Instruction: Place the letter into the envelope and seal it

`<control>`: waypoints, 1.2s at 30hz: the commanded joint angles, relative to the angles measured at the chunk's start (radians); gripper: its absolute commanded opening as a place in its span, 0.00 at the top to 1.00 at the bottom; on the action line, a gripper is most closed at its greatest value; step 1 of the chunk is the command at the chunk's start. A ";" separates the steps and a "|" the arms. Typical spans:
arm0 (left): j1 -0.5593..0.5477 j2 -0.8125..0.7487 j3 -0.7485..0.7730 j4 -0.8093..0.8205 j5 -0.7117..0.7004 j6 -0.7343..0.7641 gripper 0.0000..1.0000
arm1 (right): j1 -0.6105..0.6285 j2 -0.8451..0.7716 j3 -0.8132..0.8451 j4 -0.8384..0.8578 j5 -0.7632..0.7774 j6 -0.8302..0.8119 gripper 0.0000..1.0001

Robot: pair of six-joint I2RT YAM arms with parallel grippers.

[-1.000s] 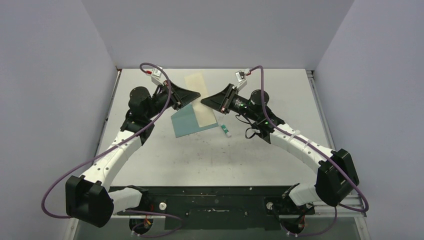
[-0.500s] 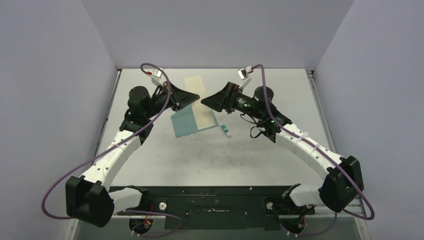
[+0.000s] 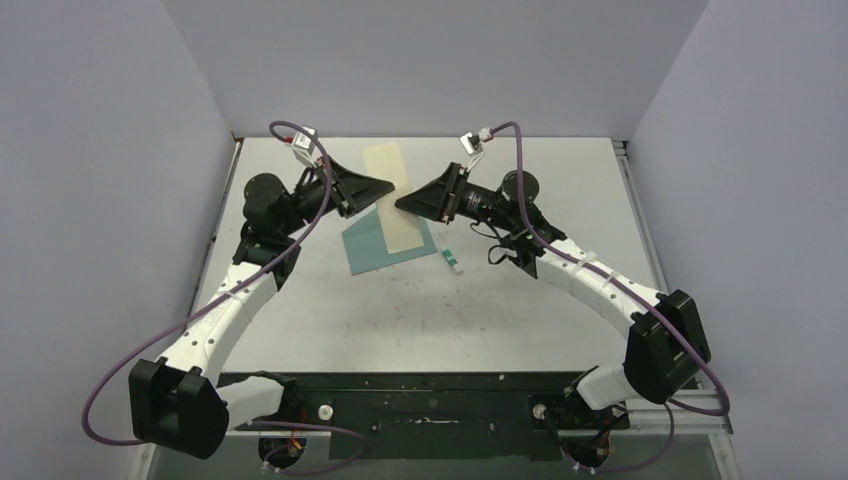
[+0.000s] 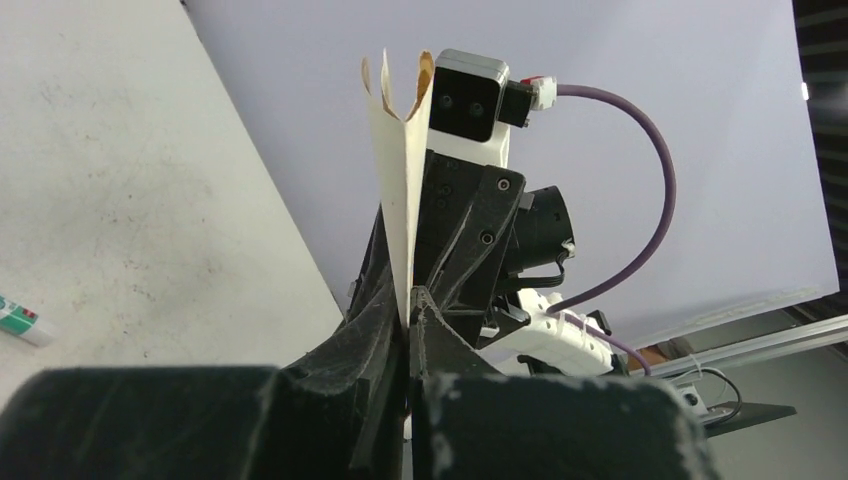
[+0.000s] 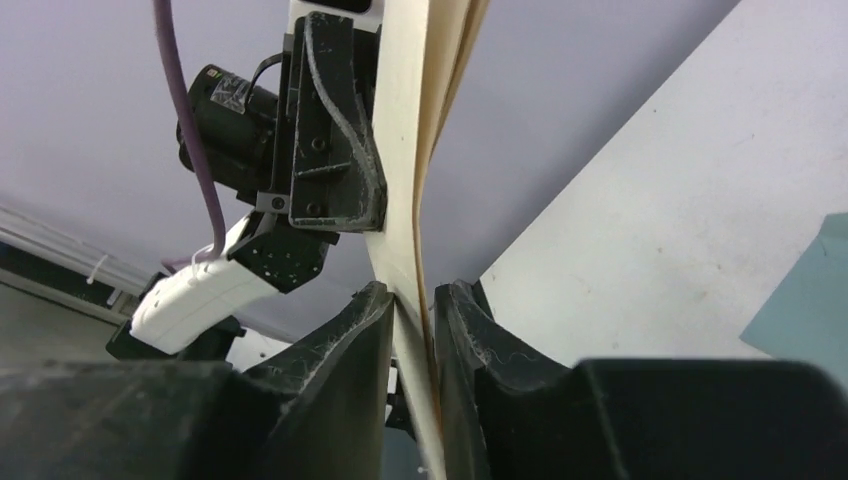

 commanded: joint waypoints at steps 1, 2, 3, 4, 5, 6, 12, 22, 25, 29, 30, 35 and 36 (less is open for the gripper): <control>0.019 -0.033 0.033 0.118 0.032 -0.031 0.94 | 0.012 -0.004 0.020 0.135 -0.075 0.048 0.86; 0.026 -0.034 0.033 0.117 0.038 -0.030 0.90 | 0.013 -0.003 0.023 0.118 -0.070 0.042 0.92; 0.033 -0.035 0.035 0.114 0.043 -0.027 0.85 | 0.013 -0.003 0.024 0.099 -0.065 0.031 0.94; 0.044 -0.037 0.035 0.109 0.048 -0.022 0.79 | 0.013 -0.004 0.024 0.090 -0.062 0.026 0.95; 0.063 -0.038 0.034 0.103 0.055 -0.020 0.74 | 0.013 -0.004 0.024 0.085 -0.062 0.023 0.95; 0.077 -0.040 0.032 0.103 0.061 -0.018 0.71 | 0.013 -0.004 0.024 0.080 -0.063 0.019 0.95; 0.096 -0.036 0.029 0.114 0.081 -0.003 0.88 | 0.017 0.013 0.057 0.050 -0.094 0.002 0.95; 0.087 -0.036 0.026 0.108 0.101 0.029 1.00 | 0.021 0.039 0.076 0.178 -0.087 0.058 0.57; 0.086 -0.042 0.022 0.110 0.099 0.028 1.00 | 0.016 0.045 0.071 0.240 -0.093 0.098 0.70; 0.088 -0.052 0.017 0.074 0.096 0.048 0.92 | 0.016 0.047 0.067 0.210 -0.091 0.095 0.94; 0.088 -0.056 0.017 0.046 0.088 0.072 0.79 | 0.016 0.041 0.070 0.180 -0.083 0.078 0.95; 0.095 -0.089 0.044 -0.354 -0.053 0.294 0.29 | -0.021 0.012 0.151 -0.269 0.070 -0.172 0.95; 0.096 -0.092 0.049 -0.517 -0.110 0.344 0.25 | -0.036 0.015 0.173 -0.368 0.125 -0.246 0.95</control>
